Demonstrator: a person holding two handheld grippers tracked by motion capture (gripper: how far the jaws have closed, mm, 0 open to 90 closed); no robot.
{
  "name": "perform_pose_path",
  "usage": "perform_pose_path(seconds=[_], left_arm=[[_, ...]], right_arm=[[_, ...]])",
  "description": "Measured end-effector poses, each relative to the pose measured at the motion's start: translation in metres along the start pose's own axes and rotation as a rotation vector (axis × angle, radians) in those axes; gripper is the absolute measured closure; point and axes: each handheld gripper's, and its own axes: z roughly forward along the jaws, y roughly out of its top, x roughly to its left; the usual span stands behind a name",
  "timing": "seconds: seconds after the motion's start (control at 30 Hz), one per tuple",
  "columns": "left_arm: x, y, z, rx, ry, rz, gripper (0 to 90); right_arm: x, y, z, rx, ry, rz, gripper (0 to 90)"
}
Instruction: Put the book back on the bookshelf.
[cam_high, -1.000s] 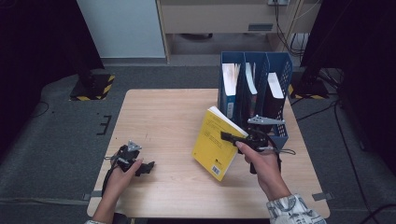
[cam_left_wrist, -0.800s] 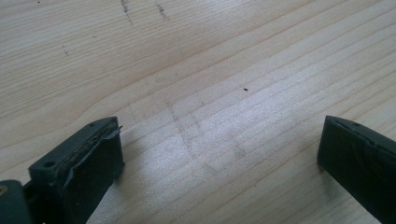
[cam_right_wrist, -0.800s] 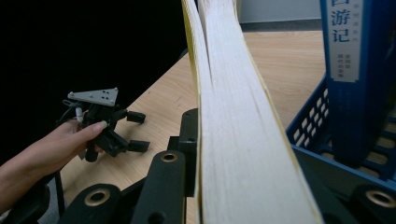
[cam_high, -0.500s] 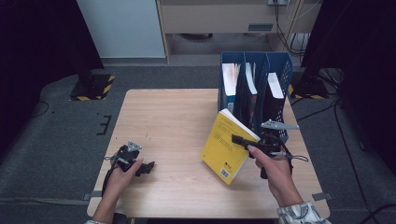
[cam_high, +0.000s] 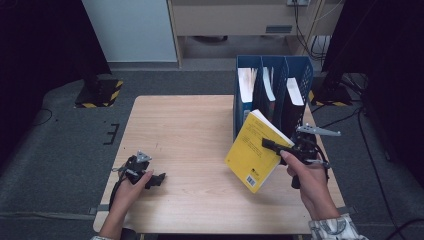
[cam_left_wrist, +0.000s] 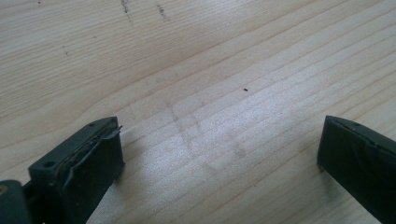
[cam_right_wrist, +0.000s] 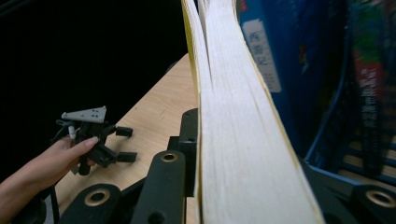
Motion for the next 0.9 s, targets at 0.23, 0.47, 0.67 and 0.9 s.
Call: perform_pose_path(seconds=[0.23,0.47,0.67,0.9], left_arm=[[0.0,0.0,0.0,0.0,0.0,0.0,0.0],[0.0,0.0,0.0,0.0,0.0,-0.001,0.0],[-0.001,0.0,0.0,-0.001,0.0,-0.001,0.0],[-0.001,0.0,0.0,-0.002,0.0,-0.001,0.0]], right_arm=[[-0.015,0.009,-0.02,-0.022,-0.026,0.025,75.2],[-0.027,0.019,-0.041,-0.049,-0.048,0.056,75.2],[-0.035,0.033,-0.054,-0.086,-0.054,0.078,75.1],[-0.04,0.046,-0.062,-0.12,-0.076,0.089,75.2]])
